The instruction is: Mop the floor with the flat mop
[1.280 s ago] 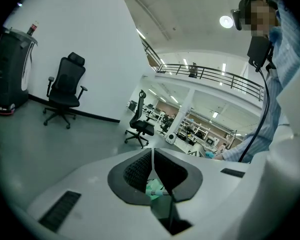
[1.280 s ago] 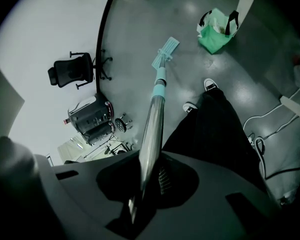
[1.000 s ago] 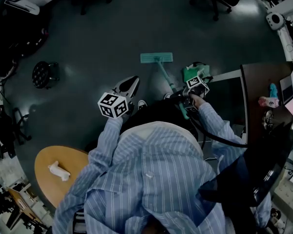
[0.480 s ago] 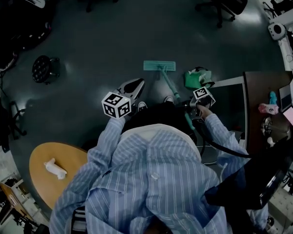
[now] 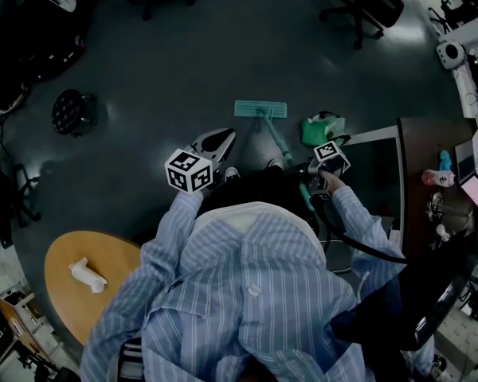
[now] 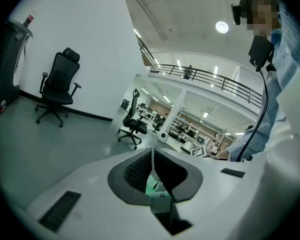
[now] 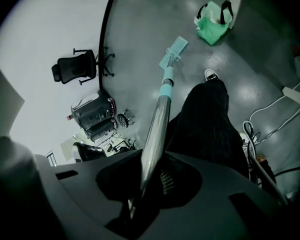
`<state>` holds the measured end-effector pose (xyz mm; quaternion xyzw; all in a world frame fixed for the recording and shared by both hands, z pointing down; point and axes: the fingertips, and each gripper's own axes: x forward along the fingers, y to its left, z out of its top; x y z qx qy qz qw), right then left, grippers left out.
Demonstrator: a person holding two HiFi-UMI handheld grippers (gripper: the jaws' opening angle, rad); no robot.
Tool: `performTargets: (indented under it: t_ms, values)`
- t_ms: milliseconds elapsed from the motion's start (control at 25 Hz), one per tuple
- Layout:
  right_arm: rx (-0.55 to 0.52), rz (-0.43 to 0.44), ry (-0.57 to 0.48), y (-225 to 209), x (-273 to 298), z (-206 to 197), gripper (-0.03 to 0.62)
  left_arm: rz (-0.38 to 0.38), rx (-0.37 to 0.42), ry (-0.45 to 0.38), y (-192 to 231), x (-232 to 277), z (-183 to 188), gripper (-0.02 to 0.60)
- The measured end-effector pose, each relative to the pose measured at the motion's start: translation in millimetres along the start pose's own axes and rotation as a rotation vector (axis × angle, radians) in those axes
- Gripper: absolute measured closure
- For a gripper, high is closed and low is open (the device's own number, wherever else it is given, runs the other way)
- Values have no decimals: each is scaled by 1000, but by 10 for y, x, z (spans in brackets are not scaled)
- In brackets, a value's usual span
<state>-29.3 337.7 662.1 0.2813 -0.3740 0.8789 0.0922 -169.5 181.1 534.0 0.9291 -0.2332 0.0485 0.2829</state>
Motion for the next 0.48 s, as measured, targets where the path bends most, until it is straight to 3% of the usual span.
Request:
performTargets:
  t_ms: [480]
  values:
    - [4,-11,1,-69,71,-55,520,-4,7,0,-32,-75,-66,566]
